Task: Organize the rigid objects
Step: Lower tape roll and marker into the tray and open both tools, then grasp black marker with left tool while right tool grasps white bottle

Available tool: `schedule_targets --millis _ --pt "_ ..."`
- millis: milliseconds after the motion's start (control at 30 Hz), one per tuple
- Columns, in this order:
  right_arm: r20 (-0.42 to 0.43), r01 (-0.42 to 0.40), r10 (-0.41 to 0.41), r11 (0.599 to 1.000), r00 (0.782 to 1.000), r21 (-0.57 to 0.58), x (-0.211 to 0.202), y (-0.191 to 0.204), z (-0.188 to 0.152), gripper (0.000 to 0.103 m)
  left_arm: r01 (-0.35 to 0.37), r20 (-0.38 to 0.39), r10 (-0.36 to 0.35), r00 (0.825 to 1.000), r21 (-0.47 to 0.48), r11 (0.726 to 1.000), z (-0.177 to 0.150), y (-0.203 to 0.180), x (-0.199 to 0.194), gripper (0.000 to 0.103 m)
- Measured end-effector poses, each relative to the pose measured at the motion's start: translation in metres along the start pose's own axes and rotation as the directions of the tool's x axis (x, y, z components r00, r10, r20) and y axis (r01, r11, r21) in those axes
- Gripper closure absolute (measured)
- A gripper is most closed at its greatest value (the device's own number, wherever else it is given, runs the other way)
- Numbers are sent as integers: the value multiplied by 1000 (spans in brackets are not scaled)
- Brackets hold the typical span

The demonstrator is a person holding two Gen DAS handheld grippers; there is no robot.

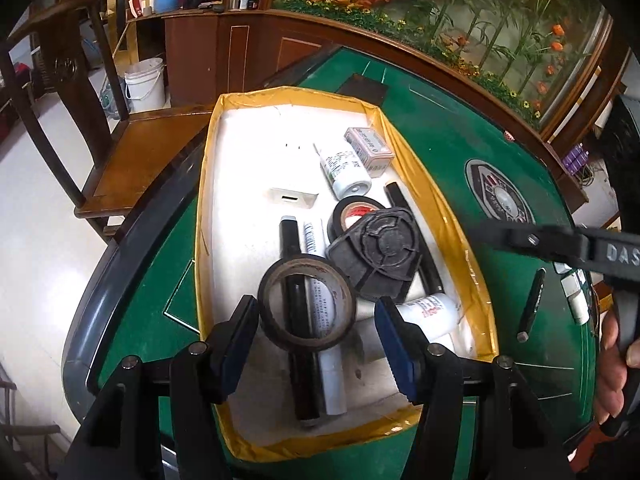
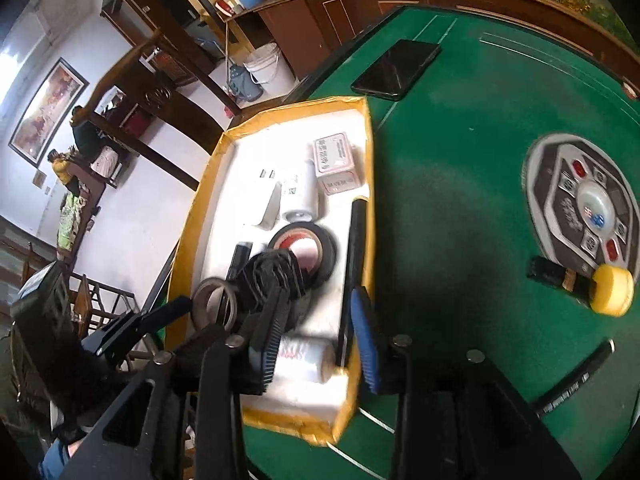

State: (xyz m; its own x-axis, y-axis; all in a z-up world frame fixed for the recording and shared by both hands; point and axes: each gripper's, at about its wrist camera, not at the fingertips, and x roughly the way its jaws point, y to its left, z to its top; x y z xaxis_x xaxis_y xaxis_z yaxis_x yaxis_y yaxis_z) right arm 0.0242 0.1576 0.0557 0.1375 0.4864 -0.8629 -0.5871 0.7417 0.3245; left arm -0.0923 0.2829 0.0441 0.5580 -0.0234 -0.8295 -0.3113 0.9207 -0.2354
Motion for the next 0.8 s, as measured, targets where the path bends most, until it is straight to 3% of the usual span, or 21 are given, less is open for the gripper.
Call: schedule_targets --millis 200,467,633,800 --pt "23 5 -7 998 1000 62 -26 -38 -27 63 22 17 -22 1000 34 999 -1 -26 -10 39" --pt "36 14 -25 962 999 272 -58 -126 -77 63 85 11 -87 996 148 985 -1 -86 -10 39" --pt "74 24 -57 926 996 377 -89 -175 -108 63 170 -59 -161 985 255 952 -6 -143 7 39" --pt "115 45 -104 902 988 430 -118 -209 -131 63 257 -162 -211 964 367 894 -15 -207 35 39"
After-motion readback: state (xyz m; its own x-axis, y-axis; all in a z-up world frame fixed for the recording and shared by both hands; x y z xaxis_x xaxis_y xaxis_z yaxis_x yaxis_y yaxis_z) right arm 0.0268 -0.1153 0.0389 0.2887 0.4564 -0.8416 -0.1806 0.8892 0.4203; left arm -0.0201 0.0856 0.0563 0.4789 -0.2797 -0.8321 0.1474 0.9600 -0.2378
